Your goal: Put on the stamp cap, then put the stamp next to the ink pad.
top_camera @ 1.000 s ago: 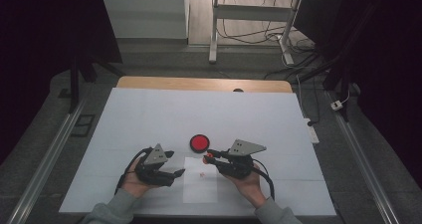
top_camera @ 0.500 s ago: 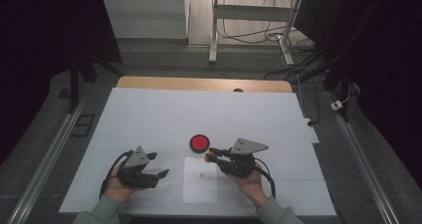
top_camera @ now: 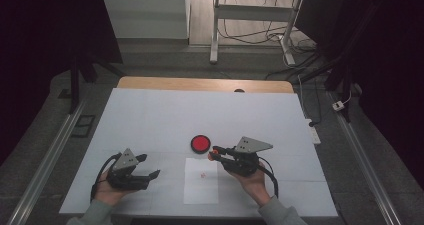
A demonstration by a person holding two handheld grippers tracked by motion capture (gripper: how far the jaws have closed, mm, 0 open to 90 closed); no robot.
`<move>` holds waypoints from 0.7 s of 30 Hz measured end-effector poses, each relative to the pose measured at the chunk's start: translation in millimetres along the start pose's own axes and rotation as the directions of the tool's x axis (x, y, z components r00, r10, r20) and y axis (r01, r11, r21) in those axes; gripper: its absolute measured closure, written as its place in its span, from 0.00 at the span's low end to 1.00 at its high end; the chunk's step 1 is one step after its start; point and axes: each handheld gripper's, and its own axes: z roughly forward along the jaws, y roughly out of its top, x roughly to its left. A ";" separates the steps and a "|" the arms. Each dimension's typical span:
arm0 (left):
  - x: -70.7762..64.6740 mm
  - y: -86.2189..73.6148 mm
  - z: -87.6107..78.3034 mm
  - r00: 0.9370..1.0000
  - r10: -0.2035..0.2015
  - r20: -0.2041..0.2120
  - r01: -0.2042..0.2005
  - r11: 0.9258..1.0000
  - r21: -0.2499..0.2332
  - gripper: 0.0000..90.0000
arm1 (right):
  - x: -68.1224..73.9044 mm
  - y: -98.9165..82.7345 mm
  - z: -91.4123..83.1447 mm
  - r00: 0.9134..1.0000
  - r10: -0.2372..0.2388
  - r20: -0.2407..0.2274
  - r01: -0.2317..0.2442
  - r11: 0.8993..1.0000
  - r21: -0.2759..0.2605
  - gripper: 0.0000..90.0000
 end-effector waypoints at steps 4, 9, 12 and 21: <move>0.4 -0.2 0.4 1.000 0.001 -0.001 -0.001 1.000 0.003 0.28 | -3.2 0.0 -0.8 1.000 0.002 0.010 -0.002 1.000 0.001 0.80; 1.2 -0.3 0.0 1.000 0.000 0.001 0.000 1.000 0.003 0.28 | -8.4 0.3 -1.3 1.000 0.011 0.026 -0.011 1.000 -0.003 0.80; 1.2 -0.6 0.4 1.000 -0.002 0.002 0.002 1.000 0.004 0.28 | -11.9 1.0 -0.8 0.999 0.013 0.036 -0.013 1.000 -0.001 0.80; 0.6 -0.5 2.5 1.000 0.001 0.010 -0.001 1.000 0.014 0.28 | -29.6 1.8 1.4 0.996 0.040 0.077 -0.041 0.999 0.004 0.80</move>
